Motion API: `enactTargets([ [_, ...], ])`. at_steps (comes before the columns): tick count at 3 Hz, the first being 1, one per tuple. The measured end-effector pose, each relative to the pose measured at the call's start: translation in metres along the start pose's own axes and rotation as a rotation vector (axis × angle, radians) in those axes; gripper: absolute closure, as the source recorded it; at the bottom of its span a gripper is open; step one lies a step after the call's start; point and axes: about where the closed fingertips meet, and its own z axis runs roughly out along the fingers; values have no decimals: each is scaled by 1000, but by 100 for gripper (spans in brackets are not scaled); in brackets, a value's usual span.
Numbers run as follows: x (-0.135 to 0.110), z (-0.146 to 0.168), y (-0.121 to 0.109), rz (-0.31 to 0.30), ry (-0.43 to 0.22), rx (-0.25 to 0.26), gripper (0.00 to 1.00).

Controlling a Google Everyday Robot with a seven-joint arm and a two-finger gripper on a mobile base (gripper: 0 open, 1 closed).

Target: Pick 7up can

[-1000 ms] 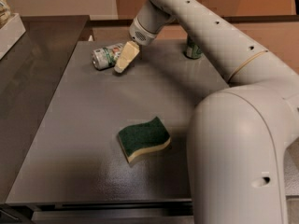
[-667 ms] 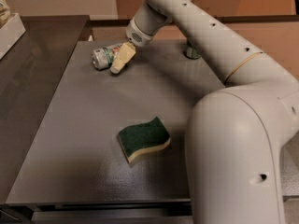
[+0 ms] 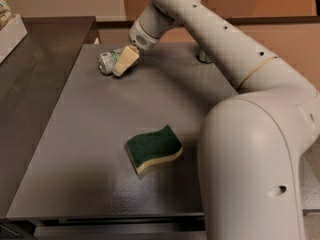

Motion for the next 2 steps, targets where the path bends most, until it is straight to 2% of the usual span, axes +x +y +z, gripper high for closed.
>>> enactTargets([
  [2,-9,-1,9,-22,-36,-15,64],
])
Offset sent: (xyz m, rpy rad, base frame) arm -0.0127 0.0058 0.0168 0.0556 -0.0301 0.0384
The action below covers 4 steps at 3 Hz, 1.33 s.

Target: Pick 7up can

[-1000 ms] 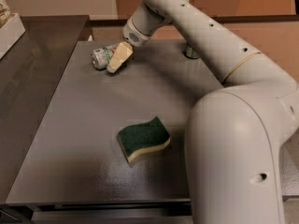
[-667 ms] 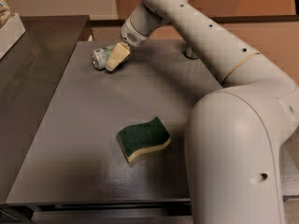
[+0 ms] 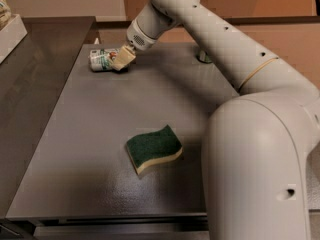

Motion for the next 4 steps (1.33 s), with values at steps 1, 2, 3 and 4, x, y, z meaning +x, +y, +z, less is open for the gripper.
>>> enactTargets([
  [1,-8,-18,13,-32,-40,-1,88],
  [2,-15,-47,35,-70,-90,-4,100],
  [3,-20,-82,60,-99,-134,-5,100],
  [4,-30,-121,81,-140,-175,13,100],
])
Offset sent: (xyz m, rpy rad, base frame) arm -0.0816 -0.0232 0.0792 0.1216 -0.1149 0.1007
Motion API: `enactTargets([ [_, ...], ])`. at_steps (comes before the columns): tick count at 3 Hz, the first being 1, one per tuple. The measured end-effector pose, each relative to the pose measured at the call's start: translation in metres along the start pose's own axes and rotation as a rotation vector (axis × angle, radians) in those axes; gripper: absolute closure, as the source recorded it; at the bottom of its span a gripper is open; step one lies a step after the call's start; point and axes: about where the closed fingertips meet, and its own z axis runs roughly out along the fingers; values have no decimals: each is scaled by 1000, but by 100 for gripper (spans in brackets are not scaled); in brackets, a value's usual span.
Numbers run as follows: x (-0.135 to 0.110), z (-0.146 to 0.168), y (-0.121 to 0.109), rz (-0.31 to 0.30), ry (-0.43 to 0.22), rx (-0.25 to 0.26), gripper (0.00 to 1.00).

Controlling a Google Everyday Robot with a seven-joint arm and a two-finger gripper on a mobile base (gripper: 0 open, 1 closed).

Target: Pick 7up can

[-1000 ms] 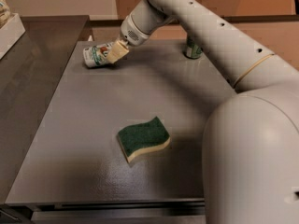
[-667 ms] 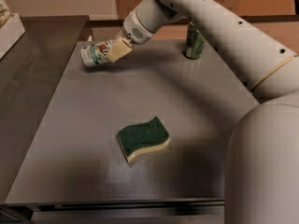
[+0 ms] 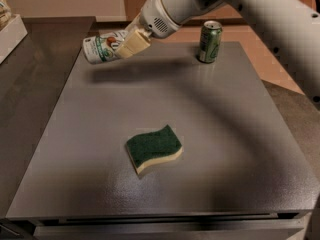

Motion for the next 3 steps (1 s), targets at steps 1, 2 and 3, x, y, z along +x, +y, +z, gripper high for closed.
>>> enactTargets([
  [1,-22,-36,14,-48,-33,25,100],
  [2,-38,-61,23,-84,-46,46,100],
  [3,-38,-61,23,-84,-46,46,100],
])
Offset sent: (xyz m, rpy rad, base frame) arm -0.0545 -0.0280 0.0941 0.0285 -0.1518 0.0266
